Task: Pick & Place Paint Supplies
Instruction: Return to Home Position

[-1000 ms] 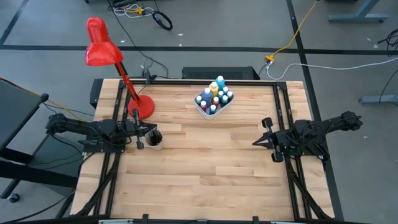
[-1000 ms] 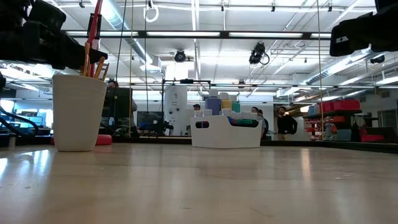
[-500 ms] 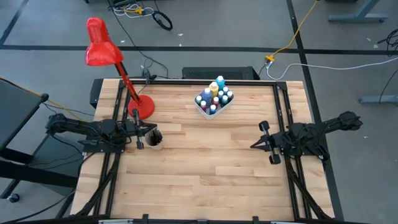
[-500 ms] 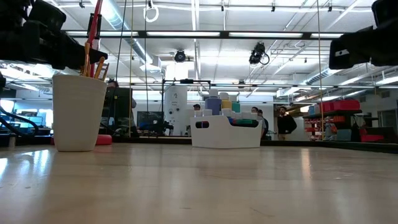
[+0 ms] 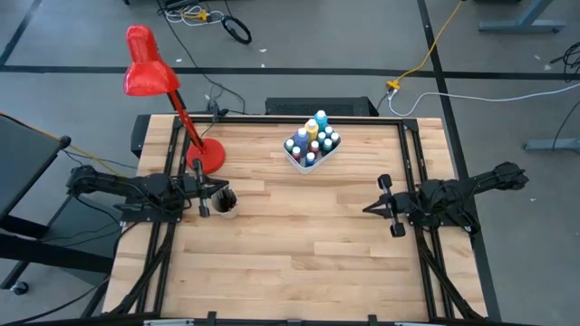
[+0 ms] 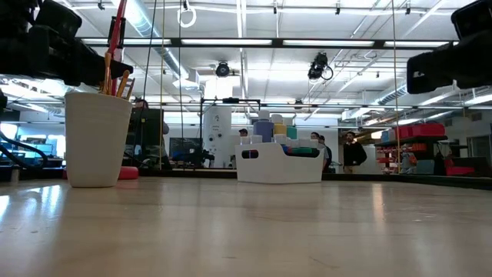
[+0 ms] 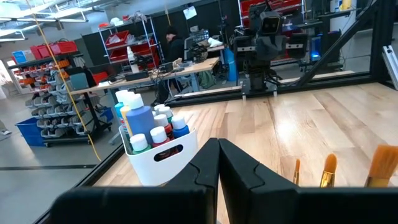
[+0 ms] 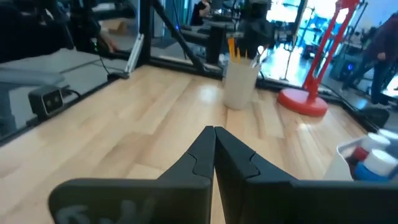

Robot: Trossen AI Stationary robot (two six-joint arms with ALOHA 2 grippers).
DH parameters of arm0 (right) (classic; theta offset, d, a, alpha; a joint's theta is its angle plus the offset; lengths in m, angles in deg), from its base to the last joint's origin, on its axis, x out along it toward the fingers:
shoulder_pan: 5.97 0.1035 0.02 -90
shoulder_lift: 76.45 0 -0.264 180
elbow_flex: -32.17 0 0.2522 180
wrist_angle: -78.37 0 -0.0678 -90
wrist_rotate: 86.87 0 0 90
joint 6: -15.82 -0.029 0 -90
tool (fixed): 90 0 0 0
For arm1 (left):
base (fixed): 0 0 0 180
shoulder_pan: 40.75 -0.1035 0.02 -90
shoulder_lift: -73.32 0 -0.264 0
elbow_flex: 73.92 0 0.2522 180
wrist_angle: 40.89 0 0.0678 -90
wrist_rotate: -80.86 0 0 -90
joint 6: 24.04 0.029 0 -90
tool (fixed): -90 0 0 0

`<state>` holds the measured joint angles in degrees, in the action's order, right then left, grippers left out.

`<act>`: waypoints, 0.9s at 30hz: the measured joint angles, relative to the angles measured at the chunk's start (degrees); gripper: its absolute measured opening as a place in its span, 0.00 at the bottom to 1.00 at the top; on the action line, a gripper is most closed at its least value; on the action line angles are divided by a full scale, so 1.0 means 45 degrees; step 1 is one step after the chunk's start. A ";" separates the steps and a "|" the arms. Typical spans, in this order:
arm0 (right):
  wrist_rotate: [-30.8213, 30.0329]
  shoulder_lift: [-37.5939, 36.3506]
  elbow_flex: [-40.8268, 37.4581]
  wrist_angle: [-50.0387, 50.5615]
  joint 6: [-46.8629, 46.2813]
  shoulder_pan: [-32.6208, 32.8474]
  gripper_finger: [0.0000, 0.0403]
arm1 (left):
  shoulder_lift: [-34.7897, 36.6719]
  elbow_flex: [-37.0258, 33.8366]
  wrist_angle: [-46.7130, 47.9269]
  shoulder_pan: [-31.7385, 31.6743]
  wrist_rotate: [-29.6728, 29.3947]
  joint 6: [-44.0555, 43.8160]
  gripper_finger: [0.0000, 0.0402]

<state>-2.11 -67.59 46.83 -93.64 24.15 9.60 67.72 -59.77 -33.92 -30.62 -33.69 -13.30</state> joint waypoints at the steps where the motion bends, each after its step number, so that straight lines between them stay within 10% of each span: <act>1: -0.0119 -0.0004 0.0005 0.0096 -0.0005 0.0000 0.03 | 0.0000 0.0000 -0.0002 0.0000 0.0000 0.0000 0.04; 27: 0.0016 0.0107 0.0006 0.0973 -0.0419 0.0000 0.03 | 0.0000 0.0000 0.0000 0.0000 -0.0005 0.0000 0.04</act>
<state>-2.04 -67.11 46.86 -89.26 22.26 9.60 67.72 -59.77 -33.92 -30.62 -33.72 -13.30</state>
